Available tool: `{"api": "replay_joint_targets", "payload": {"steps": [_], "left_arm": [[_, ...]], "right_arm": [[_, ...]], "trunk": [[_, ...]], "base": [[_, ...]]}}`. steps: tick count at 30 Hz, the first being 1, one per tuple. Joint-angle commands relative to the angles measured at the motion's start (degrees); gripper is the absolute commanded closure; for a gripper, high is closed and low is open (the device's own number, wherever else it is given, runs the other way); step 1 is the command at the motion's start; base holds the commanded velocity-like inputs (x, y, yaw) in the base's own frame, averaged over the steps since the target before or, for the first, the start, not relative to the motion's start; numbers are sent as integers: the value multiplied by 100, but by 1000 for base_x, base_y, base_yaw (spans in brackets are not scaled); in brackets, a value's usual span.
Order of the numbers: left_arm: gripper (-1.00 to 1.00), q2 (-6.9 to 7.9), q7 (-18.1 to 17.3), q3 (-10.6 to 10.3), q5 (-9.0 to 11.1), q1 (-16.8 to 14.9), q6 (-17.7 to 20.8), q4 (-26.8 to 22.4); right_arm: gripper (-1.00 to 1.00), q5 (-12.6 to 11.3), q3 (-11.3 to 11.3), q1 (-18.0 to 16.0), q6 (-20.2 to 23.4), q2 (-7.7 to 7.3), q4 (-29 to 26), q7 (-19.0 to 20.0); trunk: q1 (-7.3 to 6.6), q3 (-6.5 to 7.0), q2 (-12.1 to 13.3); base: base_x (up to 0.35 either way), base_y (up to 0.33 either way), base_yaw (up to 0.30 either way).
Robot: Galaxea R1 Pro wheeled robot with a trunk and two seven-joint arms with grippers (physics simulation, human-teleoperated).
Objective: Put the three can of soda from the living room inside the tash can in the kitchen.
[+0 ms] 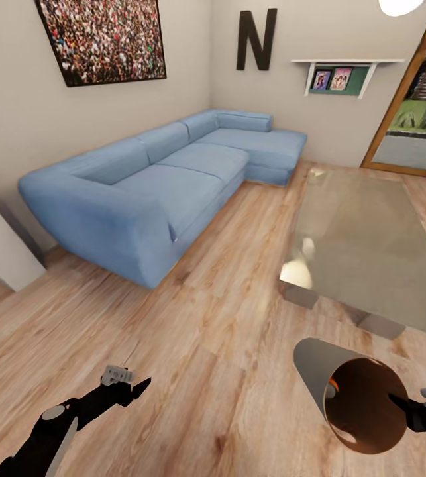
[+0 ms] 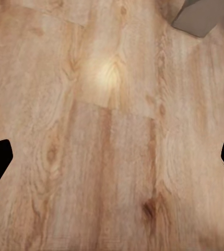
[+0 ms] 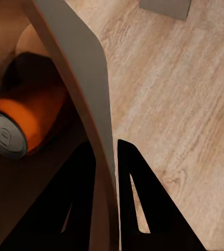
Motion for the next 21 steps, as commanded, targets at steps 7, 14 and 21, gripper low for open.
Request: {"api": "replay_joint_targets", "payload": {"steps": [7,14,21], "left_arm": [[-100,0,-2,0,0,0,0,-1],[-100,0,-3,-6,0,0,0,-1],[-100,0,3,-8,-3,0,0,-1]], "right_arm": [[100,-32,-316,-3,21,6,4,35],[100,-31,-338,-3,21,10,5,36],[100,-31,-339,-3,21,14,5,36]], "trunk": [[0,50,0],[0,103,0],[0,156,0]], "base": [[33,-260,-181],[109,-277,-169],[114,-284,-167]]}}
